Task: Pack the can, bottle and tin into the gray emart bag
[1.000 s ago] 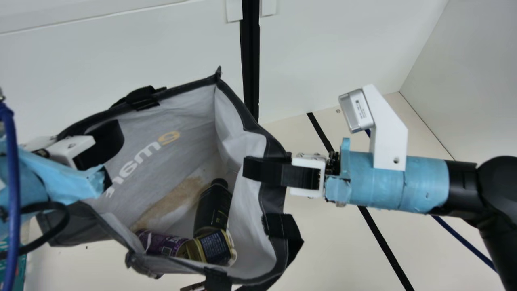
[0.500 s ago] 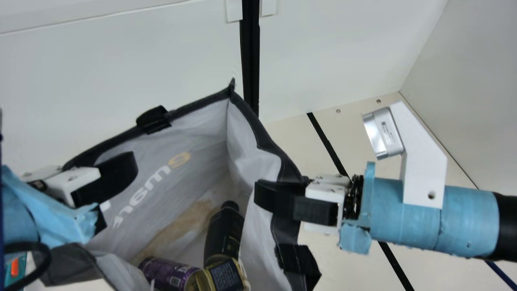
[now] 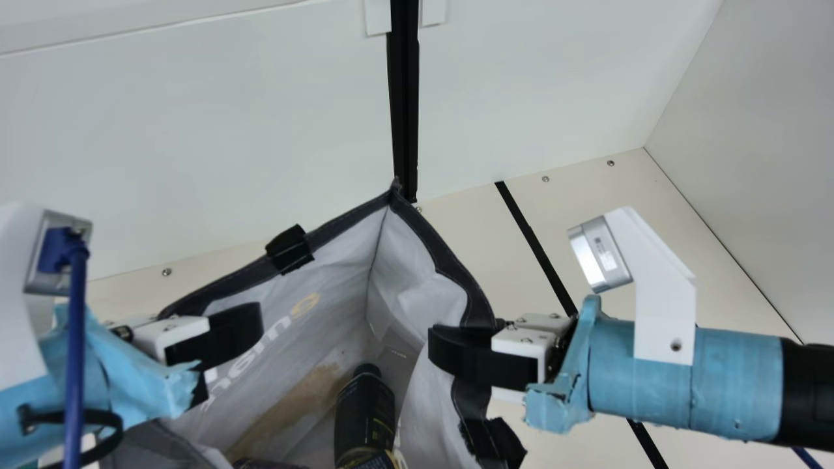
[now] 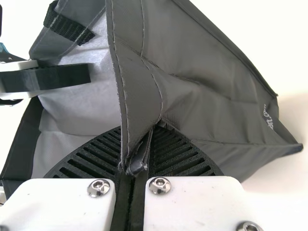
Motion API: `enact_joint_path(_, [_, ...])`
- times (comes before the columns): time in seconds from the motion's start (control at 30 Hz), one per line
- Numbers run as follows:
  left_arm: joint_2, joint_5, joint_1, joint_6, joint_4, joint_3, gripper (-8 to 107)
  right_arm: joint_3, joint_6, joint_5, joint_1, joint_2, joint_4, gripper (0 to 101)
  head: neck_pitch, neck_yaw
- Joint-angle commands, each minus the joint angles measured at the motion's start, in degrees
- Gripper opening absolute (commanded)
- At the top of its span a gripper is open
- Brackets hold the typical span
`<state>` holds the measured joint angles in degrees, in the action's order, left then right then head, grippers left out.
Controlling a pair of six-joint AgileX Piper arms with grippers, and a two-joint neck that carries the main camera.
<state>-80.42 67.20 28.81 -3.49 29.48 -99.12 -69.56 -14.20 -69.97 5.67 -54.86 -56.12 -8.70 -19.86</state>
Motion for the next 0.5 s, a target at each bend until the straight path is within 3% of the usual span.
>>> enact_joint_path(0.0, [-0.55,-0.9,-0.67,1.49,1.06,0.99,10,0.58,-1.72,0.07,0.35,-0.76,-0.12,0,-1.3,-0.14])
enact_joint_path(0.47, [-7.76,-8.04,-4.6,11.29,4.09,1.1,10,1.9,-12.68,0.07,2.62,-9.15,-3.89,0,-1.3,-0.14])
